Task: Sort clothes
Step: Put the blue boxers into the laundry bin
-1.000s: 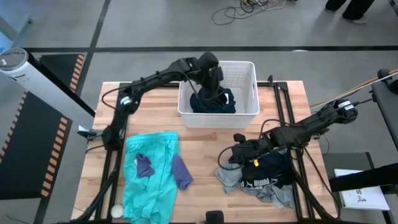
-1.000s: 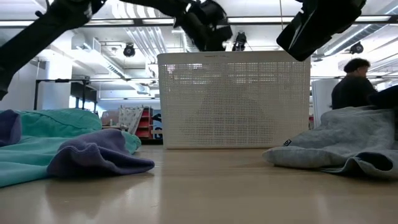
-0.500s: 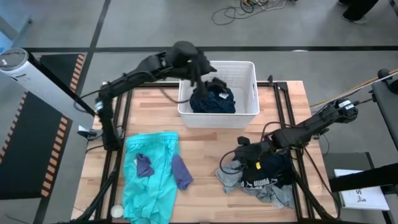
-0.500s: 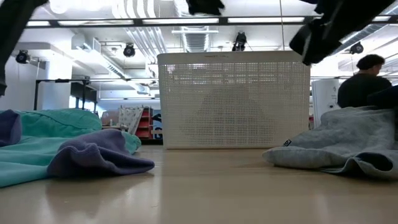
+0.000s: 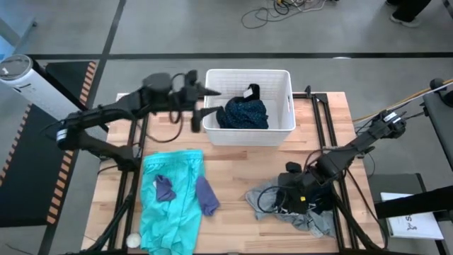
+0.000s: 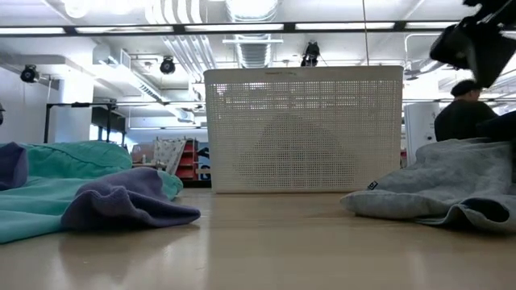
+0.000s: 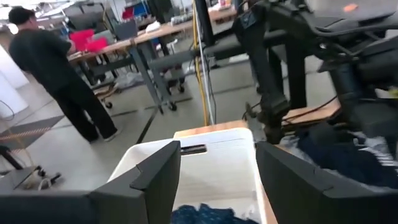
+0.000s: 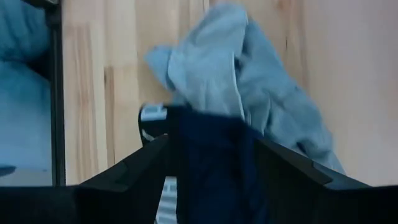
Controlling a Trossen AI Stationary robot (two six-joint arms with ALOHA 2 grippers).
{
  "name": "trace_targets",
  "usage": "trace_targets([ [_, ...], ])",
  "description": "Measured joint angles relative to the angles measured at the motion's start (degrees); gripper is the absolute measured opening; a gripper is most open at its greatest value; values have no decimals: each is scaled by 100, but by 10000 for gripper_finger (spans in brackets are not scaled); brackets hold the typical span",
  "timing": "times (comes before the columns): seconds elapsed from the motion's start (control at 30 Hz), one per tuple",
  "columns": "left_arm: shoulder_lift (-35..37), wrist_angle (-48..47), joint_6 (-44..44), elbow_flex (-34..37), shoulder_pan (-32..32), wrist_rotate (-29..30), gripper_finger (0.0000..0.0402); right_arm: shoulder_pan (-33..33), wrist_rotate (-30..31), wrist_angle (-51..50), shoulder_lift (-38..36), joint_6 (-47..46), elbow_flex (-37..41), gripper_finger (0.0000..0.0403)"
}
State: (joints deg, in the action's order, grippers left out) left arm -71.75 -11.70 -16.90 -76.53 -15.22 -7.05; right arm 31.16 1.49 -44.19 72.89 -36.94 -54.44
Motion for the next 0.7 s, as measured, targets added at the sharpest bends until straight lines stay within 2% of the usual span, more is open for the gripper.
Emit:
trace_targets([
  [0.27,1747,799,468,1986,383,31,200,59,13,-1239,309,-450,-80,226],
  [0.53,3097,1546,868,3514,852,334,178,57,-177,-1404,973,-403,27,238],
  [0.7,3552,2327,987,4333,1071,336,163,31,-346,-1409,1428,-357,13,205],
])
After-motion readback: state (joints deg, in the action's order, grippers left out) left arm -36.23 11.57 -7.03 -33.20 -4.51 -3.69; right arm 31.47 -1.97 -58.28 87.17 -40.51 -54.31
